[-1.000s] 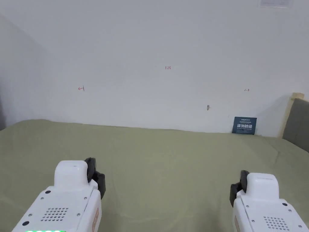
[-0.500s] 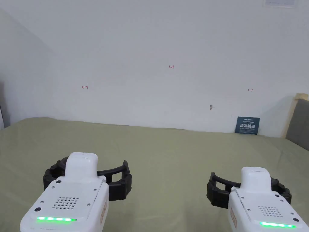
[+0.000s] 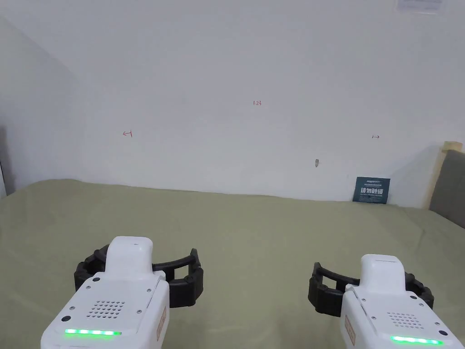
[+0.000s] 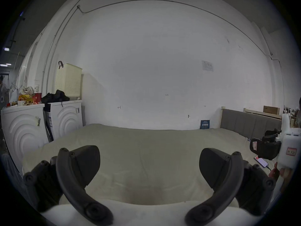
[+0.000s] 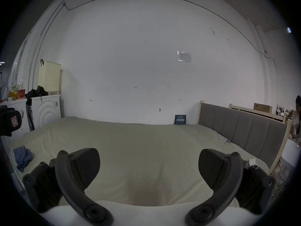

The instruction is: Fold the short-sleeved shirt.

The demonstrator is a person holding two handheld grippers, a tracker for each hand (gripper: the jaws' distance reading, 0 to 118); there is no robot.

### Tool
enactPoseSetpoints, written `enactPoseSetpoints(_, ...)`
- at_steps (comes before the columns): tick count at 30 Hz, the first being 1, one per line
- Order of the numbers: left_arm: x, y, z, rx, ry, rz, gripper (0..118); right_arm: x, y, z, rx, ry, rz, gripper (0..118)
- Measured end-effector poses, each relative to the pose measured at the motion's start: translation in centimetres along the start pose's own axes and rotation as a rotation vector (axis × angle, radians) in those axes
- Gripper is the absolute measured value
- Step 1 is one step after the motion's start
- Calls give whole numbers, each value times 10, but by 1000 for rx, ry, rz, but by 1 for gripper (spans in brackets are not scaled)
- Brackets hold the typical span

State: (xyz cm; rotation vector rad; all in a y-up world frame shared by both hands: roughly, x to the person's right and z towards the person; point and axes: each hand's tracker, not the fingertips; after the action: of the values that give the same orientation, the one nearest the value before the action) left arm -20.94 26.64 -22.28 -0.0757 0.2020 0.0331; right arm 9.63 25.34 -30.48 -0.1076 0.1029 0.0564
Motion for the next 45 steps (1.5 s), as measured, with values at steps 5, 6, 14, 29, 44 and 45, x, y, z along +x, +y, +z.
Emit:
enactPoseSetpoints(5,5,2,0,12,-3,-6,118,0,2,3,8,56,-7,118)
enactPoseSetpoints(6,5,3,1,13,-6,-1,118,-1,1,3,17,47,-1,118)
enactPoseSetpoints(14,3,2,-1,11,14,25,118,-2,5,0,19,18,-12,118)
enactPoseSetpoints(29,4,-2,-5,-22,12,26,118,2,3,-6,-17,-28,12,118)
enactPoseSetpoints(44,-2,9,-4,-17,7,30,118,13,11,-9,-44,35,-37,118)
enactPoseSetpoints(45,-3,9,-4,-21,5,31,118,13,11,-8,-47,35,-34,118)
